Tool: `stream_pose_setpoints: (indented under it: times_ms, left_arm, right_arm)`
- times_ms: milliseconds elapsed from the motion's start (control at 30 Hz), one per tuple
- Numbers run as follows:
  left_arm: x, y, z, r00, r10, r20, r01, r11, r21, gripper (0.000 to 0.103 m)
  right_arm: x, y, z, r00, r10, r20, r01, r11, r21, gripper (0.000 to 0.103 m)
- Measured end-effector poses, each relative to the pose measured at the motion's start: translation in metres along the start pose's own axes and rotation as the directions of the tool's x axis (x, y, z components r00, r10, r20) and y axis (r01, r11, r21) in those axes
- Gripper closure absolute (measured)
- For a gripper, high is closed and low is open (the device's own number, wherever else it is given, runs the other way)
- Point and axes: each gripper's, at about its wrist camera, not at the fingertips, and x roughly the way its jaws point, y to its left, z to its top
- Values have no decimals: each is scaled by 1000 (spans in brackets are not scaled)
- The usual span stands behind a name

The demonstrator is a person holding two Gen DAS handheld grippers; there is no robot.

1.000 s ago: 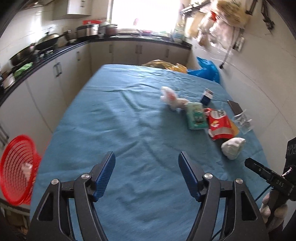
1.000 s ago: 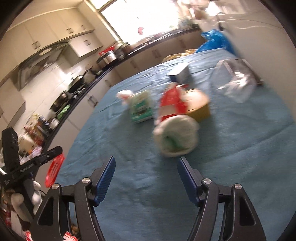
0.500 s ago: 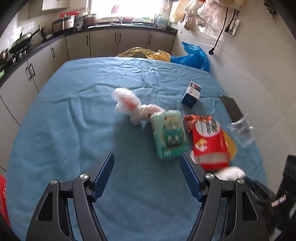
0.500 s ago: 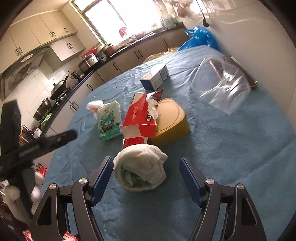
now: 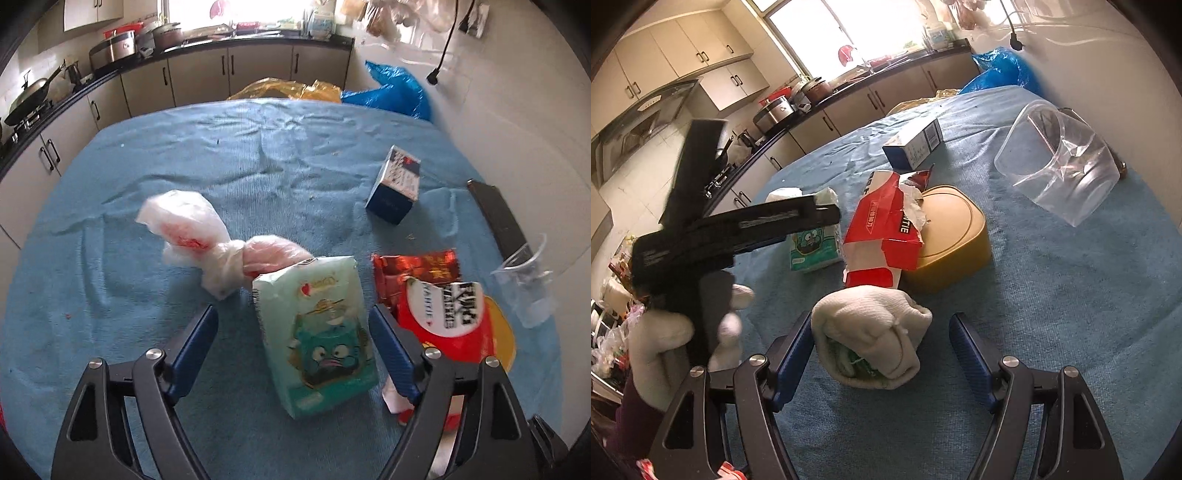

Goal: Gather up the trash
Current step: 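Grasp the green tissue pack with the left tool while the right tool grasps the white cloth, then carry the tissue pack and white cloth toward the red basket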

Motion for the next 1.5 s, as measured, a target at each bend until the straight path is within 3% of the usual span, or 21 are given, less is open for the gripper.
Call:
stream_pose_setpoints:
  times_ms: [133, 200, 233, 333, 467, 667, 933, 1500]
  left_arm:
    - [10, -1, -1, 999, -14, -38, 13, 1000, -22, 22]
    - [7, 0, -3, 999, -3, -46, 3, 1000, -18, 39]
    - [4, 0, -5, 999, -5, -48, 5, 1000, -12, 57]
    - [-7, 2, -13, 998, -46, -51, 46, 999, -13, 64]
    - [-34, 5, -30, 999, -40, -15, 40, 999, 6, 64]
    - [-85, 31, -59, 995, -89, 39, 90, 995, -47, 64]
    - [-138, 67, -102, 992, -47, 116, 62, 990, -125, 63]
    - [-193, 117, -158, 980, 30, 196, 12, 978, -208, 62]
  right_arm:
    - [0, -2, 0, 1000, 2, 7, -2, 1000, 12, 31]
    - [-1, -3, -1, 1000, 16, 7, -16, 1000, 11, 47]
    - [-2, -3, -1, 1000, 19, 11, -19, 1000, 9, 50]
    - [-5, 0, -2, 999, 18, 31, -18, 1000, -7, 59]
    - [-13, 6, -5, 997, 11, 73, -8, 999, -38, 62]
    - [-15, 11, -5, 996, 10, 91, -4, 998, -63, 63]
    - [-24, 19, -9, 996, 10, 90, -4, 998, -64, 63]
    - [-30, 72, -38, 996, 79, 41, -75, 992, -101, 63]
